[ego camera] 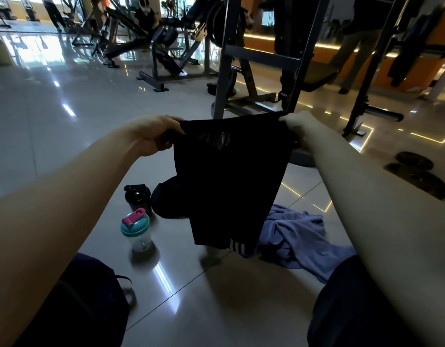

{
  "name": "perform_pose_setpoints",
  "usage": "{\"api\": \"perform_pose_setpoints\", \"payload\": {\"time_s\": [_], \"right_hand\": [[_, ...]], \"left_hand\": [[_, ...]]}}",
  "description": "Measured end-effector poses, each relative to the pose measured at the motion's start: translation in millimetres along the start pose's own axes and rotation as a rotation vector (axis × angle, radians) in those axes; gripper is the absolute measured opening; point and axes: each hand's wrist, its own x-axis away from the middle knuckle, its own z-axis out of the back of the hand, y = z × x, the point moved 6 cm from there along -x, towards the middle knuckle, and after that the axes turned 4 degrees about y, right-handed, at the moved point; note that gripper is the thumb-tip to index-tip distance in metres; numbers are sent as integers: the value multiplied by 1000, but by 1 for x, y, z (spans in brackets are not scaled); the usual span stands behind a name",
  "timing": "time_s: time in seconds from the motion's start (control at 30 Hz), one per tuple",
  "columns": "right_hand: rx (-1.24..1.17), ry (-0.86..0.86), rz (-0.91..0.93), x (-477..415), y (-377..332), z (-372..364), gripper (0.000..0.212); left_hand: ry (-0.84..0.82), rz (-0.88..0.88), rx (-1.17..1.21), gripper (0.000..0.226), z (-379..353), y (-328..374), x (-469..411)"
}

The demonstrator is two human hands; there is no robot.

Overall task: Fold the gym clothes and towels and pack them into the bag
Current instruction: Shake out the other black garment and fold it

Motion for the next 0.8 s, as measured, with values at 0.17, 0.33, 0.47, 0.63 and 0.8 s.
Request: {"api": "perform_pose_setpoints", "payload": {"time_s": [0.17, 0.33, 0.47, 0.63, 0.8], "right_hand": [[-70, -32, -29, 4, 5, 7, 37], [-188, -217, -109, 9, 7, 2, 31], [-213, -399, -99, 17, 4, -6, 9], [-91, -351, -64, 12, 3, -3, 17], [27, -59, -17, -2, 9, 14, 7]], "left_hand": [[113, 42, -16, 10, 16, -3, -4], [280, 55, 32, 9, 25, -14, -2], [448, 2, 56, 8, 36, -20, -3], [488, -26, -40, 10, 47, -17, -6], [321, -75, -281, 9, 36, -11, -2]]}}
